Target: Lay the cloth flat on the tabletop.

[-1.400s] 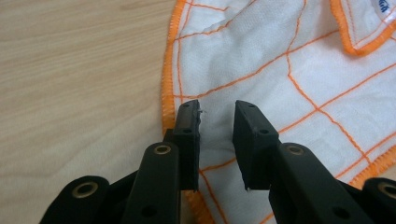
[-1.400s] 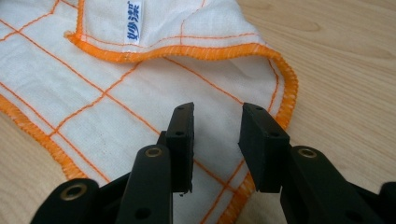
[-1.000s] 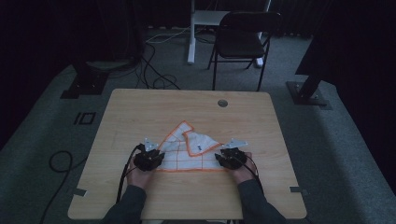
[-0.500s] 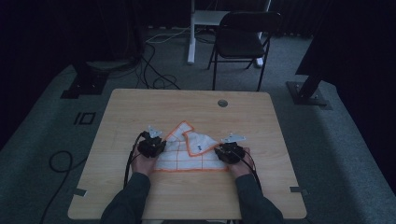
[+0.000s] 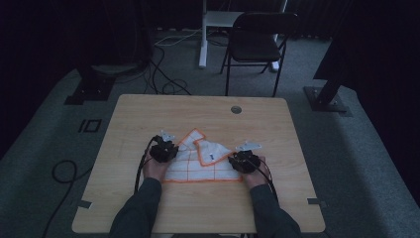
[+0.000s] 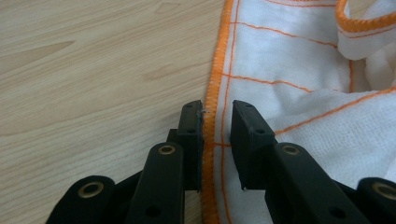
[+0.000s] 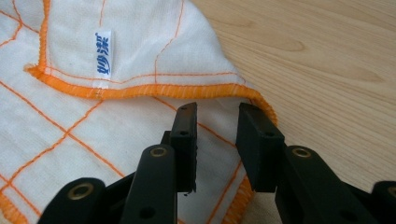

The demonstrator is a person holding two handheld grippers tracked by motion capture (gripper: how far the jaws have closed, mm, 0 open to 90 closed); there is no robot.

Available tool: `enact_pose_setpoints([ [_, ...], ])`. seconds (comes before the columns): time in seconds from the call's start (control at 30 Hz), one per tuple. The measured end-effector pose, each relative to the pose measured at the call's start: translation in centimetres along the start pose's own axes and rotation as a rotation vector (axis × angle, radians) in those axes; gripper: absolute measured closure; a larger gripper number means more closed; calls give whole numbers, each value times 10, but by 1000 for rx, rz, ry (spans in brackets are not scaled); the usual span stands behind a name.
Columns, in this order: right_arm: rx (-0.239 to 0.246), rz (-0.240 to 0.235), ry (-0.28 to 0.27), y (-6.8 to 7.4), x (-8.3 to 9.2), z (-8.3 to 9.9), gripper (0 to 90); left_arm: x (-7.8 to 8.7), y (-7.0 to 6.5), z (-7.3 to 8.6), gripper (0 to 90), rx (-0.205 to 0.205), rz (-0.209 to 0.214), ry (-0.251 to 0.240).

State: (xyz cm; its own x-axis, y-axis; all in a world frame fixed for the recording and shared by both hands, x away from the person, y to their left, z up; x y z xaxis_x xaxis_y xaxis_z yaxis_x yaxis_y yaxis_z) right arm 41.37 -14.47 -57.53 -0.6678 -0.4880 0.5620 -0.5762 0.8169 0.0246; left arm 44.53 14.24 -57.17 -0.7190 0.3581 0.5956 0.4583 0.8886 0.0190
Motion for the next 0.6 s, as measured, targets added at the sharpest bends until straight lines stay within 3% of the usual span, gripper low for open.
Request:
enact_pose_setpoints([
  [0.6,-22,-5,3,-3,13,9,702,20,8,16,758,48,-17,-14],
])
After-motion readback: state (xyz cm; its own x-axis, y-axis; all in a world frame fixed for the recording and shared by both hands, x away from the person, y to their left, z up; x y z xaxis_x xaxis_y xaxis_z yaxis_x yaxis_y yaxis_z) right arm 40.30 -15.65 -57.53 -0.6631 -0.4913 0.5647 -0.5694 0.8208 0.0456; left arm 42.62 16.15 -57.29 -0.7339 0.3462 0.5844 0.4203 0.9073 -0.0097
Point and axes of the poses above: each handheld gripper's, and its own axes: x roughly backward along the jaws, z roughly out of its underside, y roughly to its left, the point moved 5 cm from there along -x, roughly forward along the jaws, and after that the axes turned 9 degrees about -y, right-handed, at the moved point
